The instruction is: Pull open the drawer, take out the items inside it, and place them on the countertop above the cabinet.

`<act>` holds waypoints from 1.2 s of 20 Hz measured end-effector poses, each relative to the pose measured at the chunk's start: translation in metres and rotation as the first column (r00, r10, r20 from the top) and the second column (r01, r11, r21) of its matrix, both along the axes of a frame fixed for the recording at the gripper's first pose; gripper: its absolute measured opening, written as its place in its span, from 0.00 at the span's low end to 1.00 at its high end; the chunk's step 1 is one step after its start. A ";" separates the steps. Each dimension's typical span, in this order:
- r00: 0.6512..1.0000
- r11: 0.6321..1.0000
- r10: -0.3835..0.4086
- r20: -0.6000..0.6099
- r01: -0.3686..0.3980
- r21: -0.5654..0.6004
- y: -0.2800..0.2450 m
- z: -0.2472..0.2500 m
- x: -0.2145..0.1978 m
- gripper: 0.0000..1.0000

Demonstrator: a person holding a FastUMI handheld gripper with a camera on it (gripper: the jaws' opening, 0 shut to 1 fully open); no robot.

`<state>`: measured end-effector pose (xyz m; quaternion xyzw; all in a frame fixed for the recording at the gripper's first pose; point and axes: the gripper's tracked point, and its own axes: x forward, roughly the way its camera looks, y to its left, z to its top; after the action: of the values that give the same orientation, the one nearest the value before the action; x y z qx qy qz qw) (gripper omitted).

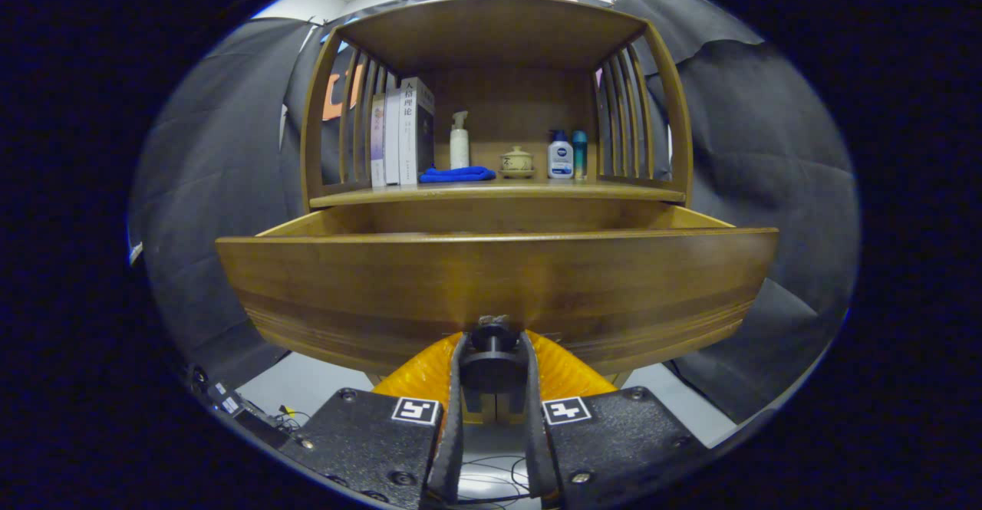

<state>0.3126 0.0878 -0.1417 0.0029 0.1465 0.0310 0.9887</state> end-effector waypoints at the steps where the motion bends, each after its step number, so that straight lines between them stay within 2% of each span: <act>1: 1.000 1.000 0.004 -0.001 -0.004 0.002 0.000 -0.001 0.001 0.36; 16: 1.000 1.000 0.019 -0.021 -0.019 0.011 -0.001 -0.002 0.002 0.36; 19: 0.999 0.999 0.043 -0.021 -0.043 -0.001 0.001 -0.002 0.002 0.36; 22: 0.999 0.999 0.042 0.003 -0.042 0.020 -0.004 0.004 -0.002 0.47; 24: 1.000 1.000 0.020 0.010 -0.021 0.017 -0.013 0.014 -0.010 0.84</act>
<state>0.3028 0.0753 -0.1279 0.0098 0.1412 0.0424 0.9890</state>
